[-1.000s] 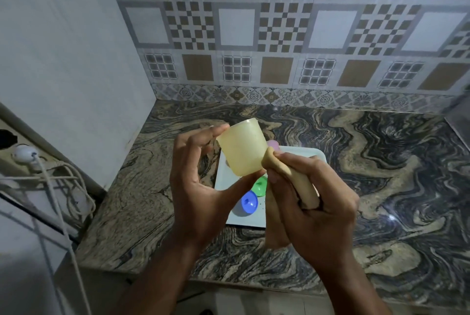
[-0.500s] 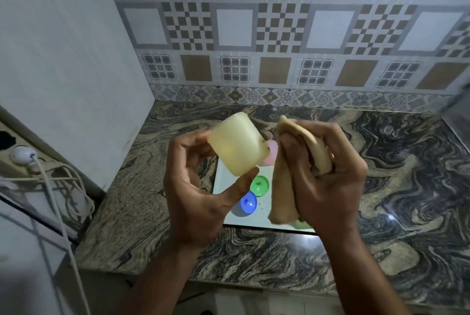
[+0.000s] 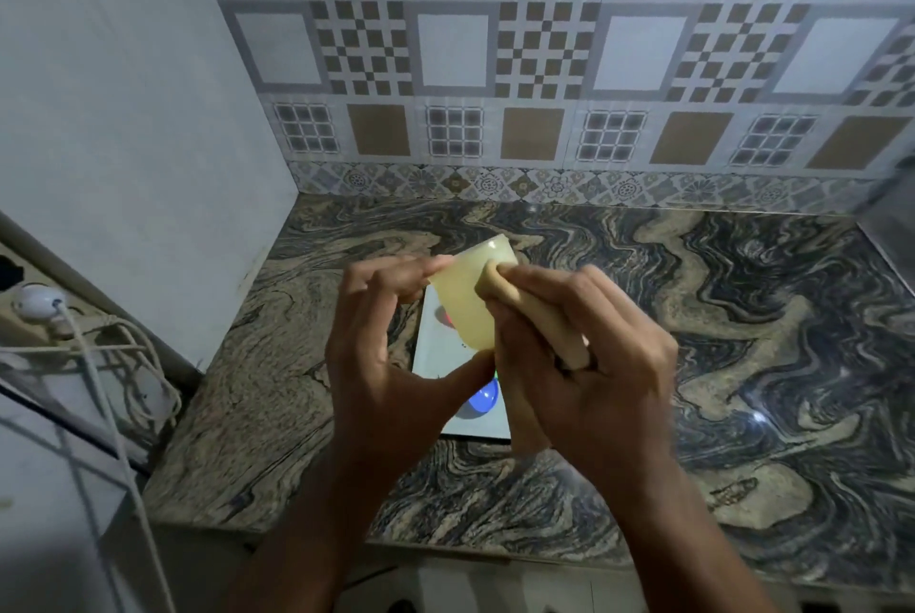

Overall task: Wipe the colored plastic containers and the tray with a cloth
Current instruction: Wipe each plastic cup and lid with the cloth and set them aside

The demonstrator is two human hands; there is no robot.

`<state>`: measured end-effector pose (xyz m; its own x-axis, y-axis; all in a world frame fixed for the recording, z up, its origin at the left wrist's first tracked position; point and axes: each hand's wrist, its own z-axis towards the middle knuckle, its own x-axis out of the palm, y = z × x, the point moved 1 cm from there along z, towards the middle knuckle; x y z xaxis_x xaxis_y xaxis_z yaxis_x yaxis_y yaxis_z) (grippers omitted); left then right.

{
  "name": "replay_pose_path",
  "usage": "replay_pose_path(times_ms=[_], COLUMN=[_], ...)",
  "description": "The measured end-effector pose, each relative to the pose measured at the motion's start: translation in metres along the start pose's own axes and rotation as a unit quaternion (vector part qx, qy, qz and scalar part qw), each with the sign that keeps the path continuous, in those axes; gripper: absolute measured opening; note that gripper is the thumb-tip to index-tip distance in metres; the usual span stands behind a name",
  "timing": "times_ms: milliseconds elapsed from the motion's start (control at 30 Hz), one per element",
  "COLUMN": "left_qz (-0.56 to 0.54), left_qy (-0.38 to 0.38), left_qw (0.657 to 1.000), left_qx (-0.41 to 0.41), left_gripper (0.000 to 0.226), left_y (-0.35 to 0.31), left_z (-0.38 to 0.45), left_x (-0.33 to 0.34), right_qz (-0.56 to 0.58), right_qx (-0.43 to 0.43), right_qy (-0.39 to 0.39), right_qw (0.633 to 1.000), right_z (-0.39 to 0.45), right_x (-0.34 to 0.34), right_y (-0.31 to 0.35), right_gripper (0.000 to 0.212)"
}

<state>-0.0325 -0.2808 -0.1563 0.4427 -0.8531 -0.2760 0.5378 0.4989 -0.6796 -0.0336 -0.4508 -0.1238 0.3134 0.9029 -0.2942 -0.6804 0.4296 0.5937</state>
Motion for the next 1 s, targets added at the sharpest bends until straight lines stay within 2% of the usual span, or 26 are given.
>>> replay_pose_path(times_ms=[133, 400, 500, 567, 667, 800, 900, 1000], left_qz=[-0.032, -0.151, -0.198, -0.220, -0.240, -0.255, -0.215, -0.097], left_qy=[0.010, 0.008, 0.020, 0.013, 0.001, 0.018, 0.007, 0.008], left_qw=[0.999, 0.986, 0.975, 0.969, 0.963, 0.958, 0.968, 0.992], left_qx=[0.018, -0.065, -0.097, -0.113, -0.121, -0.133, -0.127, -0.083], left_gripper=[0.064, 0.071, 0.070, 0.069, 0.072, 0.072, 0.073, 0.072], left_y=[0.003, 0.008, 0.003, 0.001, 0.001, -0.001, 0.003, 0.010], left_z=[0.002, -0.007, -0.004, -0.001, 0.002, 0.001, 0.005, 0.010], left_x=[0.000, -0.005, -0.002, 0.000, 0.003, 0.008, 0.007, 0.004], right_qz=[0.015, 0.056, 0.116, 0.156, 0.165, 0.159, 0.101, 0.060], right_qx=[0.028, 0.117, 0.161, 0.181, 0.164, 0.124, 0.112, 0.094], right_qy=[-0.010, -0.008, -0.010, -0.041, -0.086, -0.061, -0.049, -0.043], right_qw=[0.999, 0.992, 0.980, 0.970, 0.969, 0.978, 0.987, 0.993], right_z=[0.020, 0.017, 0.005, -0.004, -0.016, -0.021, -0.021, -0.020], right_x=[0.003, 0.010, 0.012, 0.013, 0.010, 0.008, 0.006, 0.002], right_y=[-0.007, -0.033, -0.039, -0.037, -0.026, -0.011, -0.016, -0.018], right_gripper=[0.014, 0.010, 0.013, 0.013, 0.013, 0.015, 0.014, 0.014])
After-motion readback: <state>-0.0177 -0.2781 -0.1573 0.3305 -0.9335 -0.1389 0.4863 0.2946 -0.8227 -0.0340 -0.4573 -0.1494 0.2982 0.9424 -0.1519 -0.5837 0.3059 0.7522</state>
